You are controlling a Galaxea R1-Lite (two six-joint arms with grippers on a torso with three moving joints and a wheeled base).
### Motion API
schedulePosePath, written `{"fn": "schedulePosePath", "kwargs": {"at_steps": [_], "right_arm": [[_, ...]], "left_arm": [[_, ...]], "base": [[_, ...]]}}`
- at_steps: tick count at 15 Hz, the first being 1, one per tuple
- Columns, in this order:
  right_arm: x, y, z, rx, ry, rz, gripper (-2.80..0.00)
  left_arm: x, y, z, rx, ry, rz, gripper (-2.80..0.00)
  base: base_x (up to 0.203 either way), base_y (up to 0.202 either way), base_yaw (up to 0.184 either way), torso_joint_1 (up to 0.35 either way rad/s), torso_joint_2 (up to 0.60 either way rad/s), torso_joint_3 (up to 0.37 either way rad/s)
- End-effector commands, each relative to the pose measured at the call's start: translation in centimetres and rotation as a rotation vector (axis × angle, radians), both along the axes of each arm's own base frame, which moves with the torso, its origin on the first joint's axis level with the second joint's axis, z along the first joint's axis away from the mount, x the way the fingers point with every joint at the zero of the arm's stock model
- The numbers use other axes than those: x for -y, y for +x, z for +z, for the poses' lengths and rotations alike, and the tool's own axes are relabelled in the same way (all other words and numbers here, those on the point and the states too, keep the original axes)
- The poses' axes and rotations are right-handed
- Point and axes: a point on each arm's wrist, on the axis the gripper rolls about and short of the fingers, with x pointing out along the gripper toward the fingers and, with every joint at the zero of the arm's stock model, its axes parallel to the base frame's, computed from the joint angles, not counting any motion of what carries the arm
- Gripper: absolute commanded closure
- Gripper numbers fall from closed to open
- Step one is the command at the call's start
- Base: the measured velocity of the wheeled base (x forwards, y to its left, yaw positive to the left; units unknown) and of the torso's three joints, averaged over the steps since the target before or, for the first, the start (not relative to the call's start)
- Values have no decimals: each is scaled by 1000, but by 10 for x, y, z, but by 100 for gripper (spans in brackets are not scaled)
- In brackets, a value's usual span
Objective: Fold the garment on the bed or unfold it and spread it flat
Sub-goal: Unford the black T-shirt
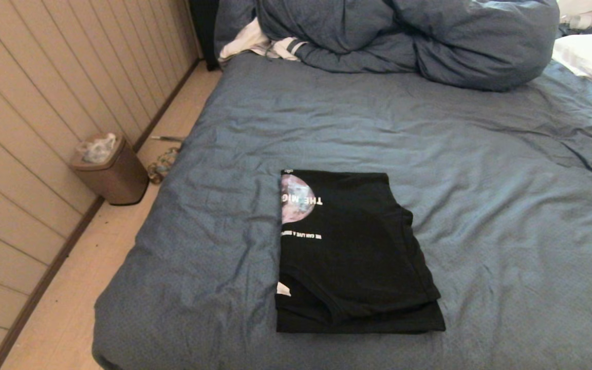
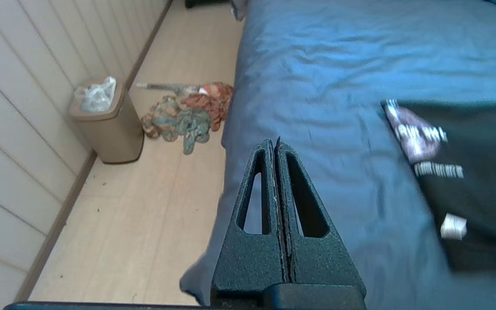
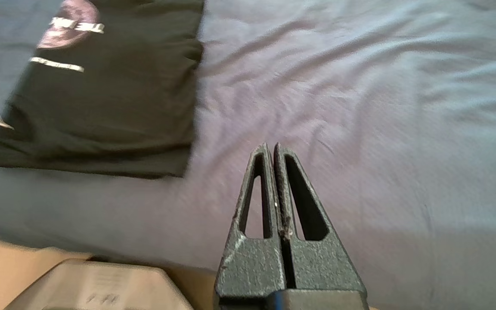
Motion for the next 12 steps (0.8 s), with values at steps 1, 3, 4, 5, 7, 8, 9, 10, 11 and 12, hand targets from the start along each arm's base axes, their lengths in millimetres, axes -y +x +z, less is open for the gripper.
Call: {"fn": "schedulePosePath", "kwargs": {"at_steps": [1,3,4,5,7,8,9,10,11,12], "right_arm": [[-1,49,44,-144,14,27,0],[-4,99,74,-234,54,63,0],[-6,127,83,-277,74,76,0],[-10,159,89,-322,97,84,0],[-17,224,91,-403,144,90,0],[-21,256,89,-440,166,98,0],[-26,285,85,-476,185,113,0],[-30,309,80,-509,201,128,0],[-34,332,72,-549,214,141,0],[-37,352,61,-589,223,149,0]], "left_arm": [[0,60,37,-136,-14,-10,0],[2,101,68,-202,-76,-65,0],[3,121,80,-244,-117,-106,0],[4,143,86,-306,-152,-147,0],[10,188,83,-430,-194,-212,0],[16,212,78,-489,-205,-236,0],[23,234,69,-546,-210,-259,0],[32,253,58,-601,-212,-282,0],[42,272,44,-661,-213,-303,0],[53,289,30,-713,-225,-320,0]], "base": [[0,0,0,0,0,0],[0,0,0,0,0,0],[0,0,0,0,0,0],[0,0,0,0,0,0],[0,0,0,0,0,0],[0,0,0,0,0,0],[0,0,0,0,0,0],[0,0,0,0,0,0],[0,0,0,0,0,0],[0,0,0,0,0,0]]}}
